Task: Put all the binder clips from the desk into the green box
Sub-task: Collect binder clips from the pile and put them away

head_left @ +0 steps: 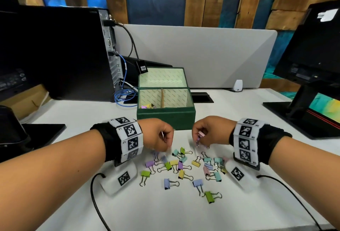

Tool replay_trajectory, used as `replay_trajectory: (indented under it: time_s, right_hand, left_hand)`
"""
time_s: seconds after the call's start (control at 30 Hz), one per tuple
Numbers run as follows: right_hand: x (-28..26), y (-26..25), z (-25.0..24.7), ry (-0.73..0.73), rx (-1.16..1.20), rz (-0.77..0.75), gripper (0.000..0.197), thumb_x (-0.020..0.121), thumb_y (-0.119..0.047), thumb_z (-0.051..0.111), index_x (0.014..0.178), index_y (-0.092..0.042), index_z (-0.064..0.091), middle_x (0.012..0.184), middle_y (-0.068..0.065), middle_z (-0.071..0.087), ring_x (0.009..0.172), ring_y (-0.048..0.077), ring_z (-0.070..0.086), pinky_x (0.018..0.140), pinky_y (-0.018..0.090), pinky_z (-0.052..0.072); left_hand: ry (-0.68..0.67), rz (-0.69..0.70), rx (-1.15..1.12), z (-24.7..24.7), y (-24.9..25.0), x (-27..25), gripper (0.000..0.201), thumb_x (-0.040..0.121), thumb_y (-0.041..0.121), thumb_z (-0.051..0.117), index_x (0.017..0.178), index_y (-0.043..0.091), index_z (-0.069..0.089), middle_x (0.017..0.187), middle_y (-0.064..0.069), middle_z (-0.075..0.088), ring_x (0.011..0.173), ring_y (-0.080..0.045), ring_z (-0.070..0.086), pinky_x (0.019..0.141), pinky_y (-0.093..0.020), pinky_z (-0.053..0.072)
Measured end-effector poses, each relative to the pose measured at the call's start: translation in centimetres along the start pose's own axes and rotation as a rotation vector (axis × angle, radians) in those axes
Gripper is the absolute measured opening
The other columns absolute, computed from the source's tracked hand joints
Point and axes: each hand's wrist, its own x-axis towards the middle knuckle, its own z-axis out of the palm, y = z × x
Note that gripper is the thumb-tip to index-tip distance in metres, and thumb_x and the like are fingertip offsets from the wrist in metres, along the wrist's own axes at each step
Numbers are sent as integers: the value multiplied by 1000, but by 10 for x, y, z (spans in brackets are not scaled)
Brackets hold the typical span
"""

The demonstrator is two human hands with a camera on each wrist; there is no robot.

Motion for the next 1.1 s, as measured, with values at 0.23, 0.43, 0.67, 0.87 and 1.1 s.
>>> replay_trajectory:
  time_s: [0.23,0.43,0.67,0.87,1.1]
  right_hand:
    - [31,-22,-61,206,313,-53,27,78,4,64,69,-21,63,54,-12,64,48,-1,61,64,21,53]
    - [84,-40,-77,273,393,-31,23,80,4,65,68,-15,62,67,2,60,63,13,60,86,38,56]
    - [100,-35,-61,290,143,37,26,87,-1,56,106,-14,69,91,-4,61,67,3,52,53,6,45]
    - [56,-18,-60,284,25,-13,24,87,-7,54,100,-23,67,92,-10,60,87,7,55,73,12,41]
    - [-2,5,-51,158,-140,82,19,88,-20,58,105,-24,66,85,-17,57,80,6,53,67,7,37]
  left_hand:
    - [291,-39,-573,-45,-5,-1,15,80,0,67,72,12,62,88,-5,68,66,-6,64,58,-12,54]
    - [439,-82,-784,-64,-14,18,22,80,1,67,66,17,60,76,-4,68,73,-20,66,77,-33,55]
    - [472,-69,-799,-68,-13,46,17,80,-3,66,71,11,60,81,-8,61,68,-13,60,59,-18,58]
    - [518,-89,-680,-66,-6,68,10,81,4,68,77,11,62,77,-3,62,63,-11,59,55,-12,54]
    - [542,-164,-374,-47,1,67,7,81,21,70,85,20,64,84,-1,64,63,-14,57,65,-27,53]
